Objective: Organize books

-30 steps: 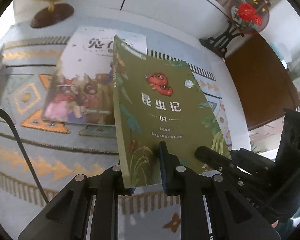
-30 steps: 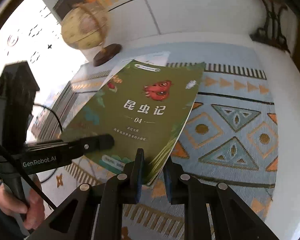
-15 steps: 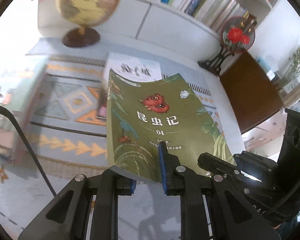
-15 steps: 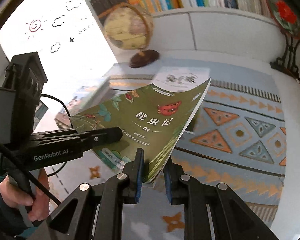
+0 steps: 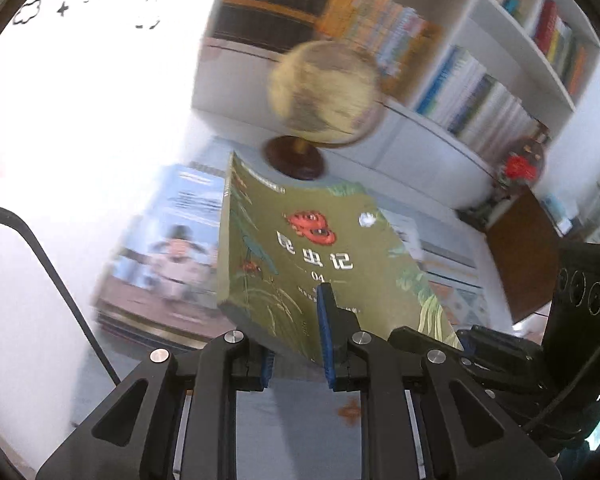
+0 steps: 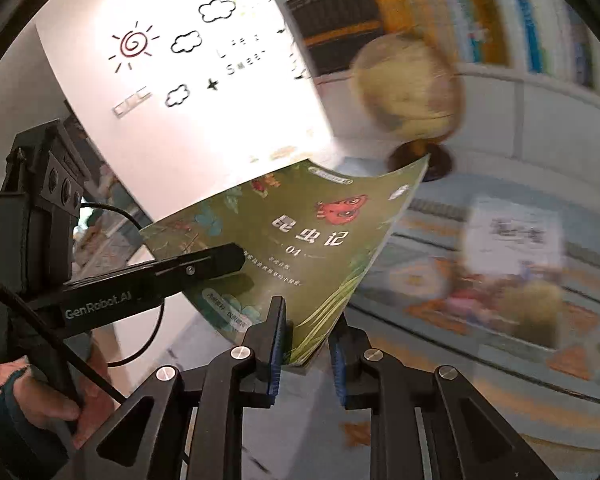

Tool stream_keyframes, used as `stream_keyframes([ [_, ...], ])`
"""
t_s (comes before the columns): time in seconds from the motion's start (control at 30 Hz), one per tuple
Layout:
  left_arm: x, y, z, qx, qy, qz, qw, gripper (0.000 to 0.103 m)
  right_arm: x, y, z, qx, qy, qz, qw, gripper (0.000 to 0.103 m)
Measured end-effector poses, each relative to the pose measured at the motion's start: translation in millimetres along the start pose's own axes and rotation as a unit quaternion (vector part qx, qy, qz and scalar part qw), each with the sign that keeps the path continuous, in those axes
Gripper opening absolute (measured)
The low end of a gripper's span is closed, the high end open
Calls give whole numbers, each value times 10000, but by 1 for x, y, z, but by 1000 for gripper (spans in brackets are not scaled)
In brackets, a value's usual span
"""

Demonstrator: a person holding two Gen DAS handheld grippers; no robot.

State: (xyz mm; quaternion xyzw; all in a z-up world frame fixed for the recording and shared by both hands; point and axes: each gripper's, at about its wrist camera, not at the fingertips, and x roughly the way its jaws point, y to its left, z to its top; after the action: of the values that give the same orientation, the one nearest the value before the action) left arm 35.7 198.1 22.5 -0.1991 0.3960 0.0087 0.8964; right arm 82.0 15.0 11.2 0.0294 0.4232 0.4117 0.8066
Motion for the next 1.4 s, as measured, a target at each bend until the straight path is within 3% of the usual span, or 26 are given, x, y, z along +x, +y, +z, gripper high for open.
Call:
stream_keyframes([
  [0.1,1,31,7,-86,26,49,9999,15,30,19,4,148,110,185,9997,21],
  [0.3,17,67,19,50,116,161,9998,15,73,40,10,246,168,100,9995,21],
  [0.57,48,98,26,56,331,-34,9994,17,110,36,21,585,149,-237,9979,21],
  [0.73,60,109,24,-157,633,-123,9978,26,119,31,19,897,200,-277,9954,21],
  [0.9,62,123,15,-471,957,52,9943,34,126,33,13,964,335,-323,9943,21],
  [1.13,54,137,0,-754,1212,459,9887,32,133,25,8,1167,665,-406,9901,22],
  [1.33,42,151,-15,-1064,1130,894,9838,32,138,20,-3,1084,1055,-468,9874,32],
  [1.4,33,152,-23,-1133,1074,1042,9822,32,127,18,-10,1123,1057,-431,9871,43],
])
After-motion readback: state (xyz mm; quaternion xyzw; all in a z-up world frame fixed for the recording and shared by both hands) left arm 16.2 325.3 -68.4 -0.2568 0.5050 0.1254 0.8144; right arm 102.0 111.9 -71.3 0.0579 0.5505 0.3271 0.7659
